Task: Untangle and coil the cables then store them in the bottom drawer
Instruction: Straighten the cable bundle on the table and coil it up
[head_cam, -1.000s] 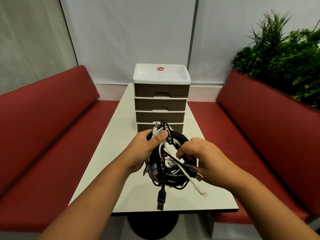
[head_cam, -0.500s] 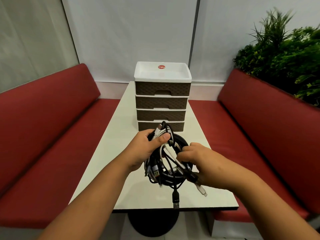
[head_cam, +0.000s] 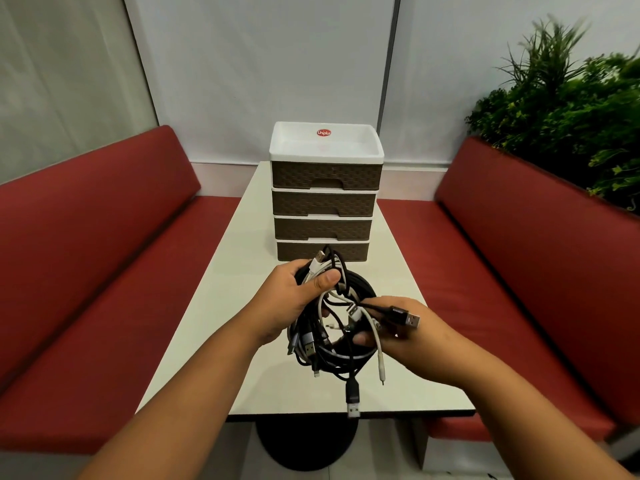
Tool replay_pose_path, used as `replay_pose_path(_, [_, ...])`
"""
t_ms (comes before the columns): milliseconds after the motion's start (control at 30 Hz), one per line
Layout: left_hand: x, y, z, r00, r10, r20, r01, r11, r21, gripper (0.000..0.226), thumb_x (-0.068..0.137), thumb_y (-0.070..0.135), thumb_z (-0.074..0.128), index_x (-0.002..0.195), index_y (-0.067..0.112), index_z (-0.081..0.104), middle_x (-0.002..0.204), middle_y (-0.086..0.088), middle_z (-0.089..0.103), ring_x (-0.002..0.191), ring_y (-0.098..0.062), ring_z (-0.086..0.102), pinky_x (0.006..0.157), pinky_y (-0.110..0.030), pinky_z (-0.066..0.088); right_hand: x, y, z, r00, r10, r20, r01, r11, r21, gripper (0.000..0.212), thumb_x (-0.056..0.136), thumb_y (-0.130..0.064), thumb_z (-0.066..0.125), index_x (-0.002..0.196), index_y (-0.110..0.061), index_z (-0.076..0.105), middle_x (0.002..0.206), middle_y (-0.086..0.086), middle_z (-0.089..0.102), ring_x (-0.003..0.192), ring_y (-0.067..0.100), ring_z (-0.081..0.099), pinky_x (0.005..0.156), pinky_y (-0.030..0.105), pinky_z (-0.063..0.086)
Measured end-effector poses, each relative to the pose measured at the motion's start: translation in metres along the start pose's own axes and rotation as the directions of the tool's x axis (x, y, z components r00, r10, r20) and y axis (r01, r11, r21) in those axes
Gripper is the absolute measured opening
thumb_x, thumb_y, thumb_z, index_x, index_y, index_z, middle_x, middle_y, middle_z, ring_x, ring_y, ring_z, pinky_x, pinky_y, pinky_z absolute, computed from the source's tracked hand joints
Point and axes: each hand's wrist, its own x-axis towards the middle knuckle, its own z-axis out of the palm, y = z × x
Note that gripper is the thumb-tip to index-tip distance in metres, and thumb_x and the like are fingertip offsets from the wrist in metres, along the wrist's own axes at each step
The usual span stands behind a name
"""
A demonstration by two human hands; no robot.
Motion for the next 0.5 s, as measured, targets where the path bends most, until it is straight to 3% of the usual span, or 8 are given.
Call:
replay_pose_path(67, [0.000, 0.000, 0.001, 1.000, -0.017, -0.003, 0.017, 1.000, -0.015, 0.038, 0.078, 0.044, 0.072, 0.101, 0.013, 0.070, 0.093, -0.018, 0.071, 0.078, -0.024, 0.068, 0.075, -0.036, 0.056, 0.000, 0.002, 0.002, 0.999, 0.049, 0.008, -0.049, 0.988, 0.145, 0.025, 0.087, -0.009, 0.071, 0.087, -0.032, 0.064, 0.081, -0.018, 0.068, 0.077, -0.002, 0.062, 0.073, 0.011, 0.046])
replay_pose_path(167, [0.002, -0.002, 0.001, 0.999, -0.034, 0.013, 0.034, 0.999, -0.011, 0.038, 0.080, 0.043, 0.073, 0.103, 0.013, 0.069, 0.097, -0.024, 0.069, 0.080, -0.032, 0.069, 0.074, -0.040, 0.058, 0.000, 0.008, 0.004, 0.999, 0.038, 0.036, -0.044, 0.986, 0.160, 0.018, 0.091, -0.016, 0.065, 0.100, -0.031, 0.067, 0.098, -0.014, 0.069, 0.097, 0.007, 0.065, 0.088, 0.022, 0.049])
replay_pose_path(233, [0.002, -0.003, 0.001, 0.999, -0.046, 0.020, 0.046, 0.999, -0.004, 0.040, 0.080, 0.044, 0.073, 0.104, 0.012, 0.068, 0.096, -0.025, 0.068, 0.079, -0.031, 0.069, 0.073, -0.041, 0.058, -0.001, 0.008, 0.003, 0.998, 0.055, 0.043, -0.063, 0.972, 0.228, 0.019, 0.093, -0.009, 0.063, 0.101, -0.026, 0.067, 0.097, -0.015, 0.068, 0.097, 0.005, 0.064, 0.088, 0.023, 0.046])
replay_pose_path(333, [0.000, -0.001, 0.004, 0.998, -0.061, 0.021, 0.061, 0.998, -0.009, 0.036, 0.081, 0.040, 0.071, 0.102, 0.011, 0.067, 0.079, -0.010, 0.066, 0.064, -0.021, 0.066, 0.059, -0.033, 0.057, -0.004, 0.009, -0.003, 0.992, 0.094, 0.087, -0.117, 0.941, 0.316, 0.020, 0.091, -0.001, 0.063, 0.102, -0.017, 0.065, 0.094, -0.013, 0.070, 0.094, 0.005, 0.064, 0.088, 0.022, 0.048])
replay_pose_path(433, [-0.001, 0.000, 0.006, 0.998, -0.059, 0.015, 0.059, 0.998, -0.014, 0.034, 0.080, 0.040, 0.071, 0.098, 0.011, 0.066, 0.070, -0.001, 0.062, 0.060, -0.019, 0.064, 0.057, -0.030, 0.054, -0.004, 0.006, -0.007, 0.991, 0.067, 0.112, -0.090, 0.972, 0.215, 0.011, 0.088, -0.002, 0.068, 0.095, -0.009, 0.065, 0.085, -0.007, 0.067, 0.084, 0.004, 0.063, 0.079, 0.020, 0.050])
replay_pose_path(500, [-0.001, 0.000, 0.007, 0.999, -0.045, -0.003, 0.045, 0.999, -0.023, 0.035, 0.078, 0.042, 0.072, 0.095, 0.013, 0.067, 0.068, -0.001, 0.062, 0.061, -0.019, 0.064, 0.057, -0.031, 0.054, -0.002, -0.001, -0.007, 0.997, 0.035, 0.073, -0.045, 0.990, 0.133, 0.011, 0.085, -0.015, 0.075, 0.087, -0.013, 0.065, 0.078, -0.001, 0.063, 0.076, 0.007, 0.059, 0.072, 0.021, 0.047])
